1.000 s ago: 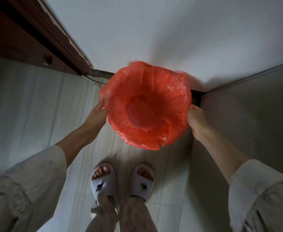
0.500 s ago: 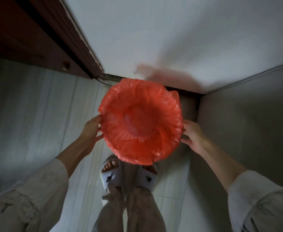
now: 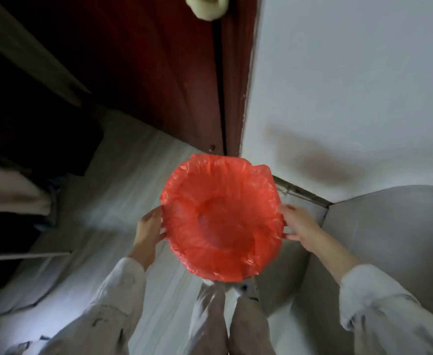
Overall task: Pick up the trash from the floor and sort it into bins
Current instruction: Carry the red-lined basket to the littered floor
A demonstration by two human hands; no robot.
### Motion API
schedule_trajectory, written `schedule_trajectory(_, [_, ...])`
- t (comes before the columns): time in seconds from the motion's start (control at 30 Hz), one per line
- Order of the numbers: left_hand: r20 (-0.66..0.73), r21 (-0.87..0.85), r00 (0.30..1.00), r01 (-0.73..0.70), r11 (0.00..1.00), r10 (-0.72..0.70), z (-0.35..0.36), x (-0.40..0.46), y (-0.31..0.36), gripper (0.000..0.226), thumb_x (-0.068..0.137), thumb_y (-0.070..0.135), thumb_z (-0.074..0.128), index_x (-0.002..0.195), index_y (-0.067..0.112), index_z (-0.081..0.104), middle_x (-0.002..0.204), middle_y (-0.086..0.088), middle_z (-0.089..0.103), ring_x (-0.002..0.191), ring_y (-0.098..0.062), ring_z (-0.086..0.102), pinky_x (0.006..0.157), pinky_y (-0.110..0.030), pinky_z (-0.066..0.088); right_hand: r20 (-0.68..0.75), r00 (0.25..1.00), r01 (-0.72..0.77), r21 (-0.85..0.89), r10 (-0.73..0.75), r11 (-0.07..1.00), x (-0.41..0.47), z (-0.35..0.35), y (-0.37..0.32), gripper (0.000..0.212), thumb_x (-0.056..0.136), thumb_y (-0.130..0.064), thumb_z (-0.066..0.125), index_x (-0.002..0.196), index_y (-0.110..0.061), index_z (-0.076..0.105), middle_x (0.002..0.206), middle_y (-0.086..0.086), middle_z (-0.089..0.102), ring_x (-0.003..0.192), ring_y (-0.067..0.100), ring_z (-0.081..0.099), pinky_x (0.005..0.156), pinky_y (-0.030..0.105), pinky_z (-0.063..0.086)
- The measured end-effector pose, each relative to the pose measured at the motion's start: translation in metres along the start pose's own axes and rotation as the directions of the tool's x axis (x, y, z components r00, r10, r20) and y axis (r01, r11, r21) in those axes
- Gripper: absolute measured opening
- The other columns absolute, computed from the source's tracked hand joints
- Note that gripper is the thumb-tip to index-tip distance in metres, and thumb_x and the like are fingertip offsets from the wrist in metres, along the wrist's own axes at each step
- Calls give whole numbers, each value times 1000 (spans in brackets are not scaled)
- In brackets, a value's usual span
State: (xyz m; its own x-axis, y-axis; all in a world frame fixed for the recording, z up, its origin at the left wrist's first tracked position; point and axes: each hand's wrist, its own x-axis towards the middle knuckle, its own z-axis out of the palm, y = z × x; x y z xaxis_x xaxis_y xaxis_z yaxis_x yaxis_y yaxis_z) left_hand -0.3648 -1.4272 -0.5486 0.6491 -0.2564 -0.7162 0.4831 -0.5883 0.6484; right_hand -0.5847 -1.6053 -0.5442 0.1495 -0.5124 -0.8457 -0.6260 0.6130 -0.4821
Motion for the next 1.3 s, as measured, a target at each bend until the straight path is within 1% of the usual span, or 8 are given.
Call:
schedule_trajectory(0.23, [-271,-133,959,-119,984,79,-122,-103,2,23,96,15,42,111,14,60,74,0,53,63,-13,47,53,-21,44,200,964,213,-182,-176,960,-106,59,-46,26,94,-26,47,101,-7,63,89,10,64,73,17,60,70,34,55])
schedule_trajectory(0.3, [-340,-227,938,-148,963,64,-156,-135,-7,21,97,16,41,108,14,59,73,-2,51,64,-14,46,58,-24,43,286,930,303,-238,-232,923,-136,83,-61,25,94,-24,49,98,-5,63,86,11,62,71,17,58,70,35,55])
schedule_trajectory(0.47, [-470,-389,882,-204,898,-3,-236,-206,-53,27,97,22,44,111,9,63,93,-9,61,81,-22,58,68,-30,49,487,802,540,-343,-346,768,-202,161,-86,22,95,-20,46,84,-11,62,74,4,59,65,14,55,58,28,51])
schedule_trajectory(0.6, [-554,-511,827,-247,824,-96,-302,-259,-101,26,97,25,45,109,12,64,90,-6,66,78,-19,61,58,-22,51,641,672,695,-373,-371,615,-260,244,-80,26,97,-20,43,82,-10,62,71,4,59,62,15,54,56,26,46])
schedule_trajectory(0.7, [-616,-554,774,-298,777,-143,-356,-293,-150,29,96,28,46,110,10,65,91,-5,68,78,-18,63,64,-26,50,722,585,777,-370,-369,509,-301,317,-53,30,96,-19,44,72,-11,59,65,5,56,60,16,52,61,30,45])
schedule_trajectory(0.83, [-682,-590,699,-350,728,-217,-429,-342,-218,27,96,24,45,104,13,68,89,-4,69,75,-16,62,56,-21,50,813,498,836,-355,-303,419,-361,407,8,29,95,-17,44,71,-10,57,68,10,54,62,19,50,62,31,43])
schedule_trajectory(1.23, [-787,-606,459,-453,653,-412,-606,-445,-366,27,94,15,43,93,12,70,87,-6,66,74,-15,59,62,-25,48,927,361,895,-314,-101,317,-520,604,153,27,96,-20,45,77,-7,58,64,6,56,55,16,53,50,23,45])
schedule_trajectory(1.3, [-790,-610,426,-472,636,-441,-630,-456,-388,27,95,16,43,91,13,69,87,-6,67,75,-16,59,63,-25,49,942,328,911,-295,-75,287,-543,642,172,24,94,-21,47,80,-6,59,65,7,55,56,17,53,57,26,47])
